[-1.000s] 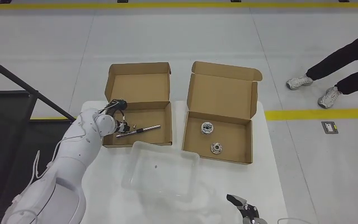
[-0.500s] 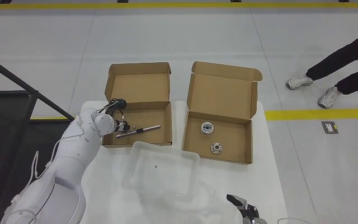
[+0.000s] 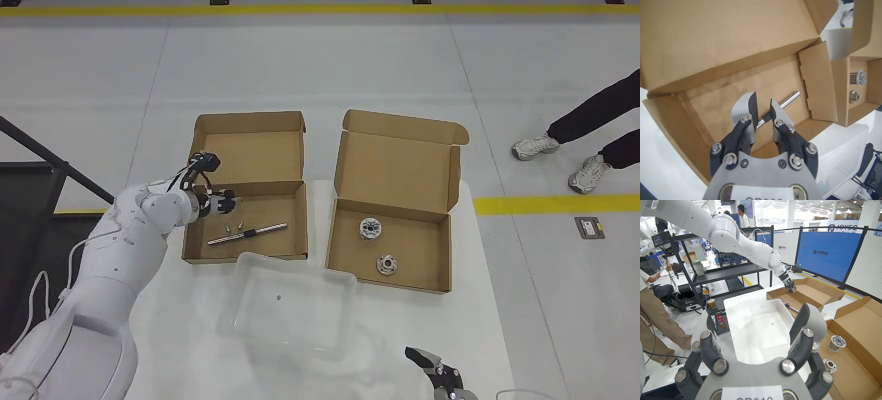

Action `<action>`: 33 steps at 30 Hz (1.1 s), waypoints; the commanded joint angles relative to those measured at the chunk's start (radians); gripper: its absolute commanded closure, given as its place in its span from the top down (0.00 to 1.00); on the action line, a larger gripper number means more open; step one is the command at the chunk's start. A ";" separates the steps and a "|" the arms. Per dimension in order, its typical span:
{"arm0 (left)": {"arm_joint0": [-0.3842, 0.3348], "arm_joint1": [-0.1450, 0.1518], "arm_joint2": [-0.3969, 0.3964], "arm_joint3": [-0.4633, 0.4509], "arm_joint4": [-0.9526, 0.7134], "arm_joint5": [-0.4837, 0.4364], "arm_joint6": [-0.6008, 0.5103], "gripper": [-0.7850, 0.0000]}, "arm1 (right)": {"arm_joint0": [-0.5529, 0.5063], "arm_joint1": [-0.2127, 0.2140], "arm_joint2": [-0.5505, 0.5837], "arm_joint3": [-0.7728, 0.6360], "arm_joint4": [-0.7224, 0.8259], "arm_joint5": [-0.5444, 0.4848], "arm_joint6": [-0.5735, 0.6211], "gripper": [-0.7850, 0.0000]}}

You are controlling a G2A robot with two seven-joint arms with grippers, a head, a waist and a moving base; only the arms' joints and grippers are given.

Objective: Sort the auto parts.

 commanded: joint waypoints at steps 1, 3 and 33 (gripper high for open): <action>0.016 0.013 -0.019 -0.022 -0.024 -0.029 0.014 0.30 | 0.000 0.000 0.000 0.000 0.000 0.000 0.000 1.00; 0.040 0.029 -0.041 -0.053 -0.050 -0.058 0.029 0.31 | 0.000 0.000 0.000 0.000 0.000 0.000 0.000 1.00; 0.903 0.296 -0.613 -1.288 -0.269 0.254 0.039 1.00 | 0.000 0.000 0.000 0.000 0.000 0.000 0.000 1.00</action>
